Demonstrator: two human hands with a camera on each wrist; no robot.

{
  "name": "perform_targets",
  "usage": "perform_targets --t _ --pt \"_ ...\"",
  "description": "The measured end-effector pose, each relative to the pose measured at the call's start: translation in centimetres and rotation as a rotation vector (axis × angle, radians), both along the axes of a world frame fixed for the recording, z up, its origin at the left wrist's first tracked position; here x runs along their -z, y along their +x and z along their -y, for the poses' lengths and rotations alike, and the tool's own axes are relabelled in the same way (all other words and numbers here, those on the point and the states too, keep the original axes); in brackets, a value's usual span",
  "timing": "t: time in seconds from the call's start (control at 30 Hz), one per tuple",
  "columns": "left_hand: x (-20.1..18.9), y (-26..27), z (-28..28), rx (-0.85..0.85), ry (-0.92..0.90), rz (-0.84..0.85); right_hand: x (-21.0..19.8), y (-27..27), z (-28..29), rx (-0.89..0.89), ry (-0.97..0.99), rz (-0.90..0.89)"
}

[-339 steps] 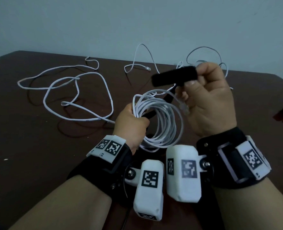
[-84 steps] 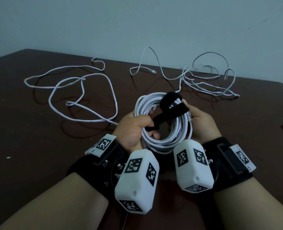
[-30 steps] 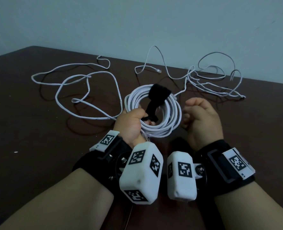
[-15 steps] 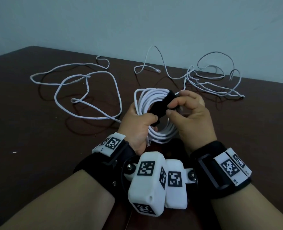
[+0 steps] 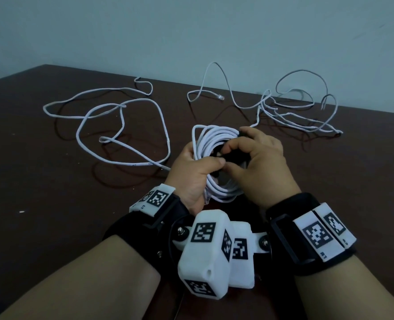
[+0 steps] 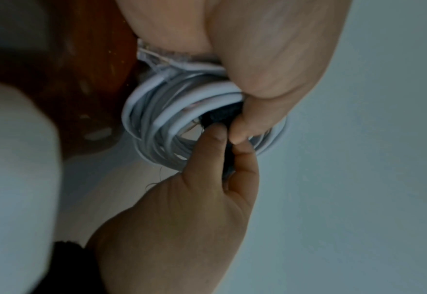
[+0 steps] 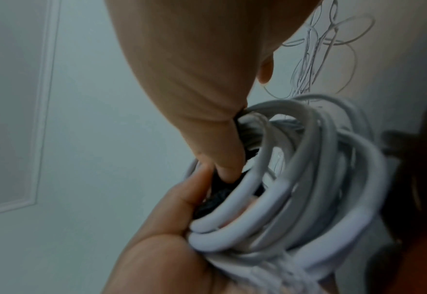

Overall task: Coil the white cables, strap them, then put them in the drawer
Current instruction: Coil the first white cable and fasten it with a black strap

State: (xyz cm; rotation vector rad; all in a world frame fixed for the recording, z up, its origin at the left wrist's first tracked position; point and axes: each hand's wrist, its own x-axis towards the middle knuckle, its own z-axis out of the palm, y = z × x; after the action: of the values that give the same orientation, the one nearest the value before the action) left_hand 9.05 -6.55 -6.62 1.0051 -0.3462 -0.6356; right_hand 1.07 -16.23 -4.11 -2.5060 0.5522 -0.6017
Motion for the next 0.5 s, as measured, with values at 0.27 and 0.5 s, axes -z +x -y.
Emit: perform_targets --t 0.27,0.5 --pt "-0.05 -0.08 0.02 -0.036 -0.043 -0.004 0.01 0.00 -0.20 -0.037 0.062 0.053" --pt "-0.11 0.18 0.04 0.014 -0.098 -0.047 0.21 -0.14 -0.31 -0.078 0.255 0.358"
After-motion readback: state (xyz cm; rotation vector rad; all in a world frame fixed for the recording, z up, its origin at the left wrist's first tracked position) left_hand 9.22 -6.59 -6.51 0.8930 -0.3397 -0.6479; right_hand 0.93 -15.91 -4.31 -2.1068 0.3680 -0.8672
